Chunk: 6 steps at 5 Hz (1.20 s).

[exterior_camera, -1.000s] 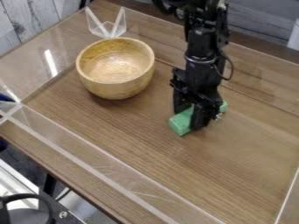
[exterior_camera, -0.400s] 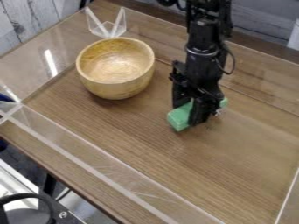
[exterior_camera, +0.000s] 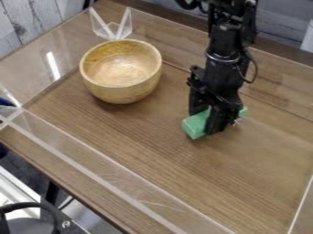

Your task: Put the green block in the brown bowl

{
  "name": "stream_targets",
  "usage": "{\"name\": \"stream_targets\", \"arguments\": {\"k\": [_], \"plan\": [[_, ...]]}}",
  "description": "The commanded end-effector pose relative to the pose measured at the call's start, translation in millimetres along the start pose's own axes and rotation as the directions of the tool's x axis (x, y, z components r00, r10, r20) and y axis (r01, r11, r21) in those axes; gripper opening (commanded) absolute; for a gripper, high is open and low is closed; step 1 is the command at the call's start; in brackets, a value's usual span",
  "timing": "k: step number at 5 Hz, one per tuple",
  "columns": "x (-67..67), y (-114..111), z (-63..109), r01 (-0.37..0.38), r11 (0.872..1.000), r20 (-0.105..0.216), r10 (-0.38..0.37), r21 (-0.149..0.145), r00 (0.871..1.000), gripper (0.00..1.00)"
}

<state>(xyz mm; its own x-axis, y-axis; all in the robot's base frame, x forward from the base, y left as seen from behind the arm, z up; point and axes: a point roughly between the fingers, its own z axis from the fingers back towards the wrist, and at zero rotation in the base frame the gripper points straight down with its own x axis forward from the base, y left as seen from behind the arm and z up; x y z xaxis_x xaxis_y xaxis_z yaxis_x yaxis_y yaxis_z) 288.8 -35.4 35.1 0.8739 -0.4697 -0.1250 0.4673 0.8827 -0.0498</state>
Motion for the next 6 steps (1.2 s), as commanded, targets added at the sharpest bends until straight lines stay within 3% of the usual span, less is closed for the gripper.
{"name": "stream_targets", "arguments": {"k": [1, 2, 3, 4, 5, 6], "plan": [[5.7, 8.3, 43.1, 0.002, 0.997, 0.060, -0.007, 0.076, 0.998, 0.00], [-3.5, 12.7, 77.3, -0.135, 0.981, 0.141, 0.115, 0.141, 0.983, 0.00], [-11.5, 32.6, 99.1, -0.275, 0.944, 0.190, 0.240, 0.185, 0.952, 0.00], [-29.6, 60.1, 111.2, -0.382, 0.906, 0.205, 0.345, 0.183, 0.916, 0.00], [-49.6, 100.3, 115.2, -0.485, 0.856, 0.211, 0.448, 0.177, 0.869, 0.00], [-63.6, 136.6, 106.1, -0.511, 0.838, 0.227, 0.469, 0.192, 0.853, 0.00]]}}
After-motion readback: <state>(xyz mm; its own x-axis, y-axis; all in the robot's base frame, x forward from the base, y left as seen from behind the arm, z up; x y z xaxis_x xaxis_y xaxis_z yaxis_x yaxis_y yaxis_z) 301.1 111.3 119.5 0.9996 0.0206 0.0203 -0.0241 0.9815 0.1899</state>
